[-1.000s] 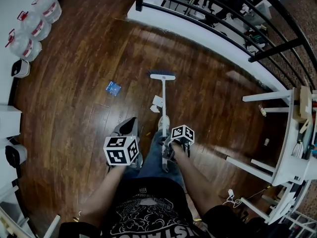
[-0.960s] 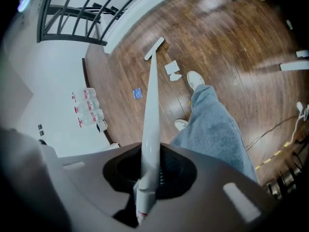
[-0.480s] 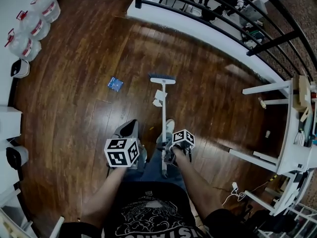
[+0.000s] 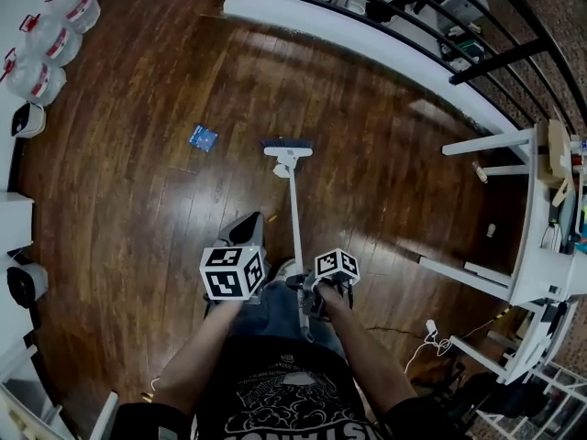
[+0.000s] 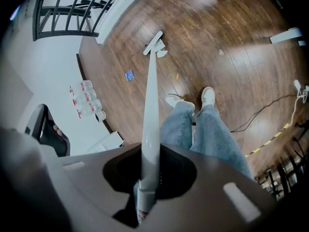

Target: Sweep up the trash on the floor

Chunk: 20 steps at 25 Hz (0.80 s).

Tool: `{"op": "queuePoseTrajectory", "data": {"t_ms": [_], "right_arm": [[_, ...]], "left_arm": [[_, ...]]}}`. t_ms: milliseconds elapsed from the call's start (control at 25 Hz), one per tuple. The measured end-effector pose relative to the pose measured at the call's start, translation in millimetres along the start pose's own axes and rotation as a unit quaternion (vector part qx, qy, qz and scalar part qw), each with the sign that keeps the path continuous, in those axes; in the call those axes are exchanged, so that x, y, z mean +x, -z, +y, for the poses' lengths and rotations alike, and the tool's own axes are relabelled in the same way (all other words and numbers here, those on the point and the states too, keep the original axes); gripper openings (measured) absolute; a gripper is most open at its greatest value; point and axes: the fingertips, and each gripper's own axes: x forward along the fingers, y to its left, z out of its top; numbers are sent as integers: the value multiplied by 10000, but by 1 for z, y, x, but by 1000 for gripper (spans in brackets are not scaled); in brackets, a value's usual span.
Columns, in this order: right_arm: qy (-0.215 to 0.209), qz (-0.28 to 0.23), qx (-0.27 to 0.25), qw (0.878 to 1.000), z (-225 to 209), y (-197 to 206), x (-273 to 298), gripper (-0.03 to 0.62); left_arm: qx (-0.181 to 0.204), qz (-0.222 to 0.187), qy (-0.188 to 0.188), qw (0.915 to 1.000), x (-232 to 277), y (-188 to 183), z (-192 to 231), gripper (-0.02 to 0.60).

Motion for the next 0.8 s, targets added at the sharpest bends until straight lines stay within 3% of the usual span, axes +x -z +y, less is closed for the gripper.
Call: {"op": "queuePoseTrajectory", "data": {"t_ms": [240,480,800], "right_arm": [[-52,-12,-136,9999,-27,19,-14,40],[-178,-431,-243,9986,-31,-4,-18,44],[-214,-575,-305,9977,-27,-29,-7,55]], "left_arm": [[-38,-2,-73,10000,-10,24,-18,5],[-33,-27,-254,9997,-18,30,-16,5],[-63,-44,-523,9986,-24,34,-2,5]]}}
